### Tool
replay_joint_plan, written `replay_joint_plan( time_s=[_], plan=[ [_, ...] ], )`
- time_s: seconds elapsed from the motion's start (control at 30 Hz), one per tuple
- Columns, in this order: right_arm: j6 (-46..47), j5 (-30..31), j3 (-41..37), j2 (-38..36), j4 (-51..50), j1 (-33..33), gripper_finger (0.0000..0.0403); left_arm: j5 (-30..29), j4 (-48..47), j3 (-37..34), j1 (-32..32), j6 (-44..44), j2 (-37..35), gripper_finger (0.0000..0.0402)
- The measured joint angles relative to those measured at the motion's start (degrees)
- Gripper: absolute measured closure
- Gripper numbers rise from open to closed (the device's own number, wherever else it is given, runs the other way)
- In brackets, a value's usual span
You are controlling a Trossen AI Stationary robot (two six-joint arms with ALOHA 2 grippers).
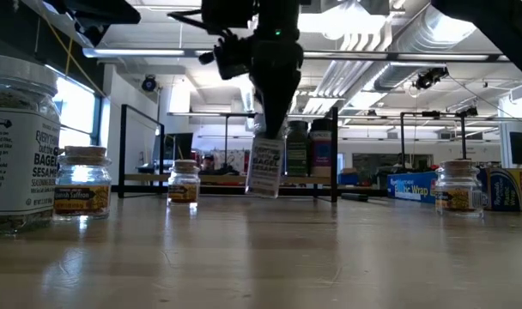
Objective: Shelf spices
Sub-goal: Put the white seasoning bottle on the shelf aligned with the other white seasoning bottles
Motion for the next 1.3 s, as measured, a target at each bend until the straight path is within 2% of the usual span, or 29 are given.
replay_joint_plan(
  time_s=[0.3,0.57,0.7,0.87,0.97,1.13,1.2,1.3],
  plan=[
    [0.4,-2.33,0.49,2.25,2.11,-1.1,0.0213,-0.93,-1.16,0.0,0.01,0.19,0.06,0.0402],
    [0.46,-2.77,0.54,2.46,5.17,-1.99,0.0107,-2.69,-1.25,0.0,0.01,2.04,0.11,0.0402],
    [0.49,-2.79,3.75,2.46,4.72,-2.32,0.0095,-2.79,-1.01,0.0,0.01,1.94,0.1,0.0402],
    [-0.68,-1.58,12.08,2.46,2.27,-1.52,0.0093,-2.81,-1.02,0.0,0.01,-0.1,0.09,0.0402],
    [1.4,2.56,9.27,-2.09,2.17,-0.58,0.0092,-3.68,-0.79,0.0,0.01,-0.69,0.11,0.0402],
    [8.7,10.67,8.83,-10.67,-5.25,1.76,0.0091,-7.5,-0.42,-0.01,0.12,-3.37,0.74,0.04],
    [10.14,12.91,8.84,-13.73,-8.13,4.07,0.0091,-7.2,0.53,-0.02,0.92,-4.76,1.61,0.0394],
    [16.47,12.93,8.4,-18.52,-13.14,9.31,0.0091,-4.46,3.19,-0.02,2.79,-5.68,4.31,0.0375]
  ],
)
